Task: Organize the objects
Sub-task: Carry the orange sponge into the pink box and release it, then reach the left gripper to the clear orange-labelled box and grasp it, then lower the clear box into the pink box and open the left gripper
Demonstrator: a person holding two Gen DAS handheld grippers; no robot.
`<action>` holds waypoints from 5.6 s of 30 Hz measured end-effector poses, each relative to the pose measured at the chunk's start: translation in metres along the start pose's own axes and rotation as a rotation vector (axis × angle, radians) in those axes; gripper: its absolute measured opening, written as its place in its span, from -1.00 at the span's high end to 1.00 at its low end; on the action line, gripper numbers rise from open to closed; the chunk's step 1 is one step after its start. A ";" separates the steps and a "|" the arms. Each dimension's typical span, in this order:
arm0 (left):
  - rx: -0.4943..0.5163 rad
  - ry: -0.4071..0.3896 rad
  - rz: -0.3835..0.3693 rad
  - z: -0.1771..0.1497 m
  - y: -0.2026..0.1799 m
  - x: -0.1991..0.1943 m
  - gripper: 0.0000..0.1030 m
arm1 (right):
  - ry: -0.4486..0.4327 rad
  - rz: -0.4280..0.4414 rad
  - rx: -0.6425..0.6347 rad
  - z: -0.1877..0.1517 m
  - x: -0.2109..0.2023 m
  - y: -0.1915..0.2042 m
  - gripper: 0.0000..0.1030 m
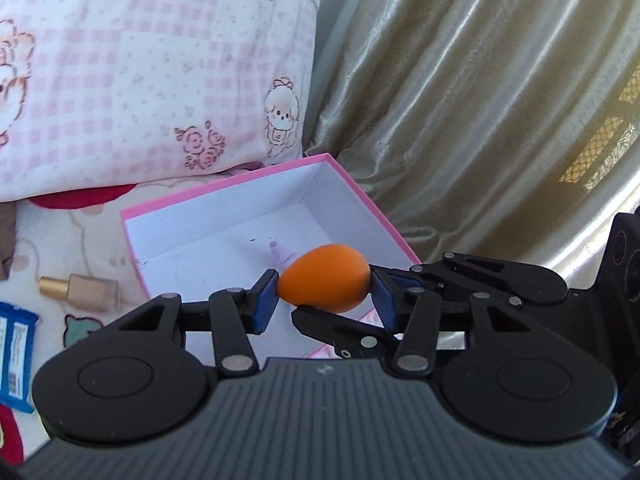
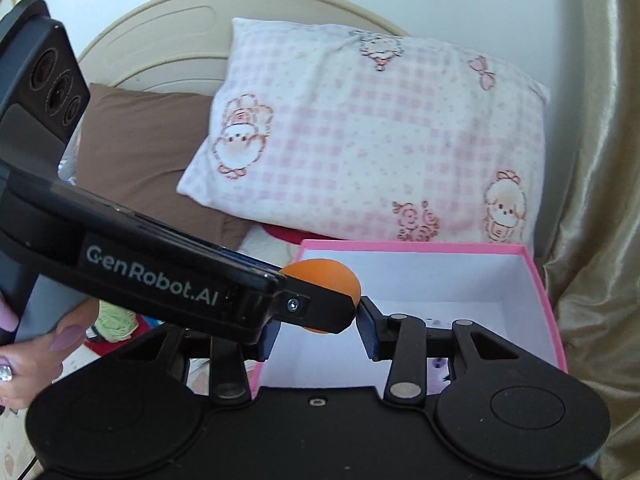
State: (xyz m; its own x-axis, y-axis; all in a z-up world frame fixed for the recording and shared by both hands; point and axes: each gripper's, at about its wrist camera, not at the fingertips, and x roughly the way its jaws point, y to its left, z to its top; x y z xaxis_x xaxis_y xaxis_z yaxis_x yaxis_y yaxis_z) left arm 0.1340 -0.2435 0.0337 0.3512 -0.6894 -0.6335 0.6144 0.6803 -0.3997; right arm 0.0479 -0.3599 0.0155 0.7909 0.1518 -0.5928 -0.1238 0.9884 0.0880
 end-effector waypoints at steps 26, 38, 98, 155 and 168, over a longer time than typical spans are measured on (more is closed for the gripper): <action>-0.176 0.130 -0.027 0.028 0.035 0.191 0.04 | 0.275 -0.208 0.071 -0.011 0.127 -0.114 0.09; -0.063 0.132 0.077 0.028 0.018 0.135 -0.04 | 0.238 -0.095 0.127 -0.013 0.078 -0.099 -0.03; -0.575 0.297 0.030 -0.163 0.205 0.021 0.28 | 0.216 0.052 0.011 -0.131 0.113 0.129 -0.39; -0.377 0.261 0.141 0.002 0.054 0.094 0.33 | 0.245 -0.025 0.129 -0.026 0.091 -0.044 -0.28; -0.338 0.331 0.200 -0.015 0.064 0.142 0.36 | 0.420 0.026 0.227 -0.051 0.141 -0.068 -0.30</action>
State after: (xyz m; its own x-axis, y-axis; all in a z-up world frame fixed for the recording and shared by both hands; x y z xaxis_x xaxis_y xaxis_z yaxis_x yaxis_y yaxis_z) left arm 0.2125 -0.2944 -0.0923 0.1627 -0.4590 -0.8734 0.2762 0.8710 -0.4063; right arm 0.1371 -0.4063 -0.1147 0.4729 0.2077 -0.8563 0.0306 0.9674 0.2515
